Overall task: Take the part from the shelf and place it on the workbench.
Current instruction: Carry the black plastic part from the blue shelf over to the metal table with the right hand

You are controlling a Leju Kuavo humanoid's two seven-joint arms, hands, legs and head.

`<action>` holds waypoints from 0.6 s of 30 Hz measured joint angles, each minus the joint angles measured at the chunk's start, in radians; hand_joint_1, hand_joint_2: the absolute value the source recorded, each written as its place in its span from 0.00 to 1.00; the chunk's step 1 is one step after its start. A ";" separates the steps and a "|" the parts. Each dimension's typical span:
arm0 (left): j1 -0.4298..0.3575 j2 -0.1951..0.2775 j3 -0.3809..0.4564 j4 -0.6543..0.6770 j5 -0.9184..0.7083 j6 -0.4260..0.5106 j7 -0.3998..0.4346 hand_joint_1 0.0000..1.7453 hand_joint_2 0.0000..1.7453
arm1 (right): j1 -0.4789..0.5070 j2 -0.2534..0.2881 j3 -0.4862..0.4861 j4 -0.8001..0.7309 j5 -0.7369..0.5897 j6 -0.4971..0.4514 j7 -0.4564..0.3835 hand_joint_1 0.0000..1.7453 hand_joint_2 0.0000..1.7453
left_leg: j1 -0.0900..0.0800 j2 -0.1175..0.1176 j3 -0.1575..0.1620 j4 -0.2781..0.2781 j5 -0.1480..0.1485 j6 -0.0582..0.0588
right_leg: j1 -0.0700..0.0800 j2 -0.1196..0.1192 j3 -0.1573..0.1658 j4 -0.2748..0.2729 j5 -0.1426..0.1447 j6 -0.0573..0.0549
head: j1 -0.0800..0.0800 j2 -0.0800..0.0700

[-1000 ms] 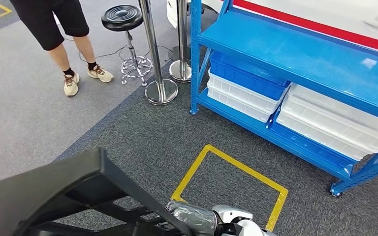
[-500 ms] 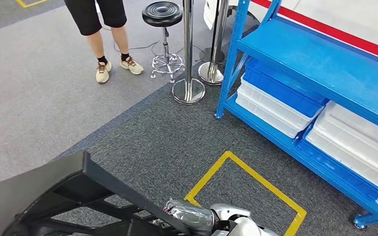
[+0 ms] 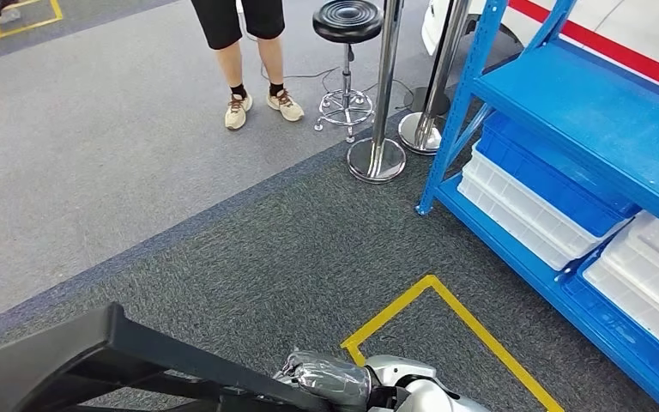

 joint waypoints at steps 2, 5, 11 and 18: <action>-0.004 0.010 0.000 0.000 0.004 0.011 -0.021 0.00 0.00 | 0.002 -0.003 0.000 -0.005 0.000 -0.010 0.000 1.00 1.00 | -0.010 0.036 0.067 -0.123 0.037 0.013 | 0.004 -0.022 0.004 0.000 -0.005 0.006 | 0.000 0.000; -0.010 0.020 -0.001 0.000 0.004 0.030 -0.037 0.00 0.00 | 0.007 -0.007 -0.001 -0.009 -0.002 -0.028 0.007 1.00 1.00 | -0.020 0.035 0.084 -0.166 0.041 0.035 | 0.009 -0.051 0.010 -0.002 -0.009 0.020 | 0.000 0.000; -0.022 0.050 -0.052 0.000 -0.079 0.115 0.110 0.00 0.00 | 0.006 -0.011 -0.014 -0.002 -0.013 -0.028 0.010 1.00 1.00 | -0.010 -0.028 0.091 -0.184 0.054 0.060 | 0.002 0.058 -0.089 0.213 -0.127 0.036 | 0.000 0.000; -0.022 0.094 -0.066 0.002 0.003 0.133 0.091 0.00 0.00 | 0.005 -0.012 -0.027 0.017 -0.013 -0.019 0.011 1.00 1.00 | -0.009 -0.120 0.082 -0.158 0.045 0.043 | -0.012 0.141 -0.032 0.038 0.005 0.033 | 0.000 0.000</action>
